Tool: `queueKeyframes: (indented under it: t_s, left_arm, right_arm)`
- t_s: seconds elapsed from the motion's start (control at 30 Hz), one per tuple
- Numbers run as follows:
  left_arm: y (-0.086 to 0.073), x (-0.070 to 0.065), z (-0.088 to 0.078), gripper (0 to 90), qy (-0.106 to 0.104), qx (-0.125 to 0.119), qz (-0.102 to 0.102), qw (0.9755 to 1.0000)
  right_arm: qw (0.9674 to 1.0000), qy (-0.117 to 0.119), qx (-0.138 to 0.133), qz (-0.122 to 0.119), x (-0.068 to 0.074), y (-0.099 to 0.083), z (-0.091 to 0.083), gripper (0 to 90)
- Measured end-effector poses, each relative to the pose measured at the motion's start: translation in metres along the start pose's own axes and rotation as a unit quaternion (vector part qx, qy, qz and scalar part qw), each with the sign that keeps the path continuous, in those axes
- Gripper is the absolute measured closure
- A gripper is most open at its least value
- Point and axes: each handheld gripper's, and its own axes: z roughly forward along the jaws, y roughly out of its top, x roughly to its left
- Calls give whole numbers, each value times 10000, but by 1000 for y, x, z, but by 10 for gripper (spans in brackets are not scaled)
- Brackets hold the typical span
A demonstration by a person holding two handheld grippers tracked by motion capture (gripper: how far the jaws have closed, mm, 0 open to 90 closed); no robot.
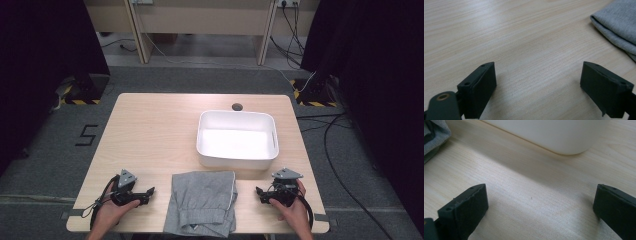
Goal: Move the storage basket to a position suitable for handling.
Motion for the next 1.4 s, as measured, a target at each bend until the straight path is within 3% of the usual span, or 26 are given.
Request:
queueKeyframes:
  t_s: [0.37,0.5,0.53,0.63,0.67,0.77,0.93,1.13,1.27,1.4]
  left_arm:
    - [0,0,0,127,-4,0,2,10000]
    - [0,0,-1,139,-32,-9,16,10000]
    - [1,-1,0,144,-81,-26,-36,10000]
    - [2,-3,-1,155,-254,-53,-195,9995]
    - [4,-5,-2,167,-344,-93,-216,9991]
    - [10,-11,-4,171,-400,-270,-201,9986]
    - [26,-26,-8,174,-667,-495,-200,9963]
    - [47,-40,-4,176,-806,-564,-26,9951]
    - [66,-52,0,177,-913,-616,128,9938]
    - [81,-60,6,178,-1012,-592,145,9930]
  right_arm:
    - [10000,40,-21,-40,0,0,0,16]
    - [9999,17,-142,-1,0,-1,-2,137]
    - [9997,92,-231,-68,-1,-1,-5,203]
    - [9995,111,-290,14,-1,-1,-7,153]
    - [9994,89,-330,24,-2,-1,-9,176]
    - [9986,18,-521,-3,-5,2,-16,192]
    - [9963,-108,-851,107,-12,11,-35,206]
    - [9937,-244,-1081,190,-20,24,-46,216]
    - [9907,-296,-1304,263,-23,41,-57,223]
    - [9900,-303,-1333,346,-27,55,-59,216]
